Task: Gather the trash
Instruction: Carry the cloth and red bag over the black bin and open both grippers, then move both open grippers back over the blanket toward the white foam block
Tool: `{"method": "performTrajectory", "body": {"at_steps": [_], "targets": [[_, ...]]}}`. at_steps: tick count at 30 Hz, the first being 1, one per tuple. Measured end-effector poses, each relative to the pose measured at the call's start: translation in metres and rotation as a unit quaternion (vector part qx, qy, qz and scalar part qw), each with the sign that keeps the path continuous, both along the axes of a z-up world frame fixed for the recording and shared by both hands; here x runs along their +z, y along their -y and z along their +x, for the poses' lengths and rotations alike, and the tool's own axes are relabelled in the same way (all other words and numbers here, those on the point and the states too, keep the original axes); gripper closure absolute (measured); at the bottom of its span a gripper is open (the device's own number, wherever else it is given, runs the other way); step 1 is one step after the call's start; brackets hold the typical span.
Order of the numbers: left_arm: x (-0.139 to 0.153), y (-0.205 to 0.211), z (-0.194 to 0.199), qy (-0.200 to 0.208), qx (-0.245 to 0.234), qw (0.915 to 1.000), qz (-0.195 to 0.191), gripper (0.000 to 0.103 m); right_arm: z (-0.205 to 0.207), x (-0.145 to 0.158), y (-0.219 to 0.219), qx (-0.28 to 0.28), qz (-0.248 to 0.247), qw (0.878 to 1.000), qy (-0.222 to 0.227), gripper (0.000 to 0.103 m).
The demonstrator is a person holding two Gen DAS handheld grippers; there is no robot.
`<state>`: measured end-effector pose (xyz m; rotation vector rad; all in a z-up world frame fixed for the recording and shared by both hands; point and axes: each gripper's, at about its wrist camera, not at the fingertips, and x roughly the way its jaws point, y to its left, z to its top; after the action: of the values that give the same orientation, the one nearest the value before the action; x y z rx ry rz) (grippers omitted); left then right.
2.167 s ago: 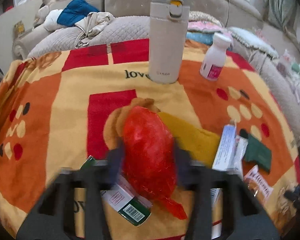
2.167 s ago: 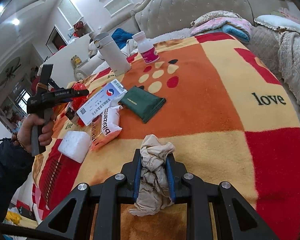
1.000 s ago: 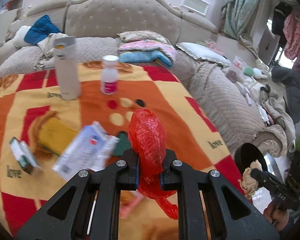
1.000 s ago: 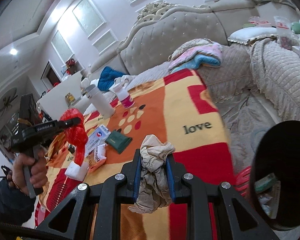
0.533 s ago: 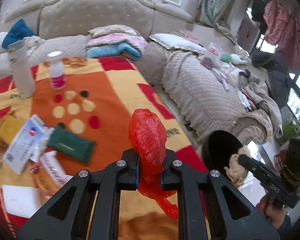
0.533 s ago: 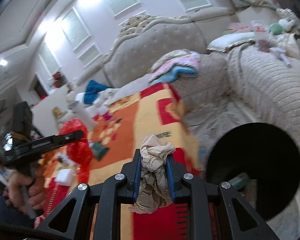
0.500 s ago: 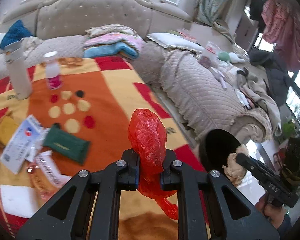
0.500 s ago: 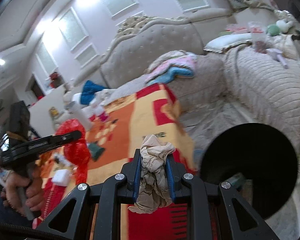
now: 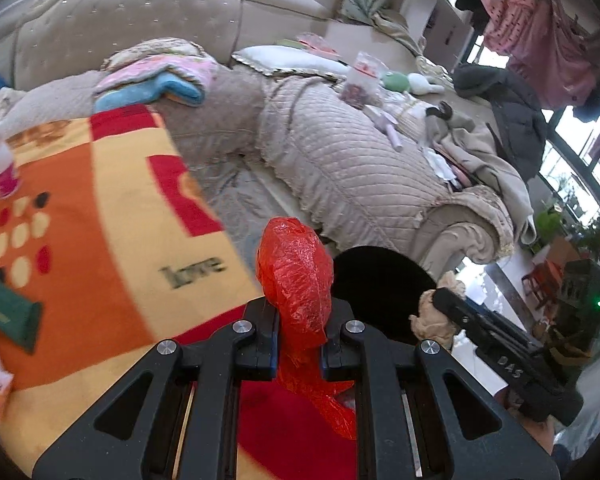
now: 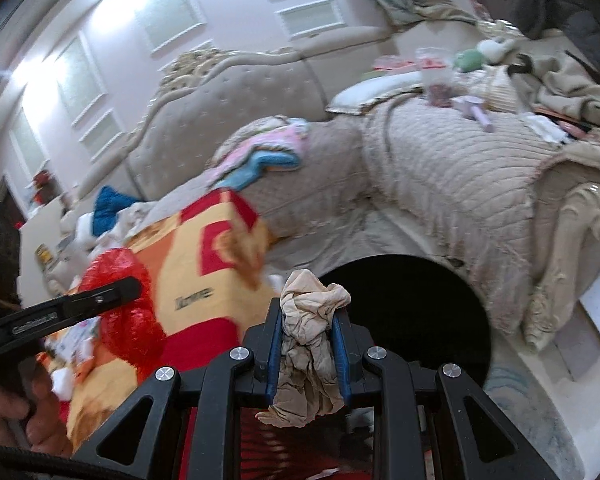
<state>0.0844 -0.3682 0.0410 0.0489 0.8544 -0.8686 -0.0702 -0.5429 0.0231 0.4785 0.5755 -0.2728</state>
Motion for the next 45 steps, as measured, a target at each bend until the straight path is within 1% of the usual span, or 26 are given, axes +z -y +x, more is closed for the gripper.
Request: {"method": "performTrajectory", "body": {"at_steps": [2, 5, 8, 10, 15, 18, 20, 21, 26, 28, 29, 30, 31, 32, 33, 36, 41, 45], "targets": [[-0.003, 0.018, -0.003, -0.001, -0.011, 0.9999, 0.002, 0.092, -0.001, -0.004, 0.011, -0.013, 0.007, 1.0, -0.006, 0.082], [-0.012, 0.041, -0.009, -0.005, -0.03, 0.9995, 0.006, 0.092, 0.003, -0.007, 0.021, -0.024, 0.002, 1.0, -0.015, 0.082], [-0.02, 0.066, -0.015, -0.001, -0.05, 0.9986, 0.017, 0.092, 0.01, -0.01, 0.025, -0.032, -0.015, 0.999, -0.031, 0.082], [-0.026, 0.081, -0.018, -0.001, -0.06, 0.998, 0.022, 0.092, 0.014, -0.015, 0.03, -0.037, -0.017, 0.998, -0.044, 0.082], [-0.043, 0.1, -0.018, -0.002, -0.061, 0.9975, 0.036, 0.091, 0.017, -0.022, 0.036, -0.049, -0.023, 0.996, -0.065, 0.082], [-0.054, 0.108, -0.02, 0.012, -0.054, 0.9962, 0.068, 0.09, 0.021, -0.022, 0.033, -0.05, -0.045, 0.995, -0.075, 0.082], [-0.061, 0.11, -0.019, 0.001, -0.057, 0.9953, 0.078, 0.09, 0.025, -0.024, 0.03, -0.052, -0.053, 0.994, -0.084, 0.069], [-0.063, 0.108, -0.019, -0.004, -0.056, 0.9952, 0.08, 0.088, 0.026, -0.024, 0.029, -0.054, -0.057, 0.993, -0.09, 0.06], [-0.063, 0.097, -0.018, -0.012, -0.057, 0.9955, 0.075, 0.087, 0.023, -0.02, 0.027, -0.063, -0.068, 0.993, -0.079, 0.059], [-0.059, 0.09, -0.017, -0.016, -0.054, 0.996, 0.07, 0.085, 0.023, -0.019, 0.026, -0.065, -0.07, 0.992, -0.079, 0.059], [-0.058, 0.088, -0.017, -0.017, -0.053, 0.9962, 0.067, 0.08, 0.022, -0.018, 0.026, -0.067, -0.074, 0.992, -0.08, 0.059], [-0.056, 0.084, -0.017, -0.019, -0.052, 0.9965, 0.063, 0.068, 0.022, -0.017, 0.025, -0.068, -0.077, 0.991, -0.081, 0.059], [-0.054, 0.082, -0.018, -0.019, -0.053, 0.9967, 0.059, 0.06, 0.022, -0.016, 0.023, -0.068, -0.08, 0.991, -0.081, 0.059], [-0.052, 0.079, -0.018, -0.016, -0.051, 0.997, 0.056, 0.046, 0.022, -0.015, 0.022, -0.068, -0.085, 0.991, -0.082, 0.059], [-0.049, 0.076, -0.019, -0.01, -0.047, 0.9976, 0.051, 0.041, 0.021, -0.014, 0.021, -0.071, -0.091, 0.99, -0.084, 0.059], [-0.044, 0.071, -0.018, -0.014, -0.041, 0.9979, 0.048, 0.041, 0.019, -0.013, 0.02, -0.074, -0.096, 0.989, -0.084, 0.058], [-0.037, 0.059, -0.016, -0.009, -0.031, 0.9985, 0.045, 0.041, 0.017, -0.012, 0.022, -0.081, -0.092, 0.989, -0.084, 0.058], [-0.03, 0.032, -0.013, -0.004, -0.009, 0.9993, 0.037, 0.041, 0.017, -0.009, 0.016, -0.083, -0.095, 0.989, -0.081, 0.058]]}}
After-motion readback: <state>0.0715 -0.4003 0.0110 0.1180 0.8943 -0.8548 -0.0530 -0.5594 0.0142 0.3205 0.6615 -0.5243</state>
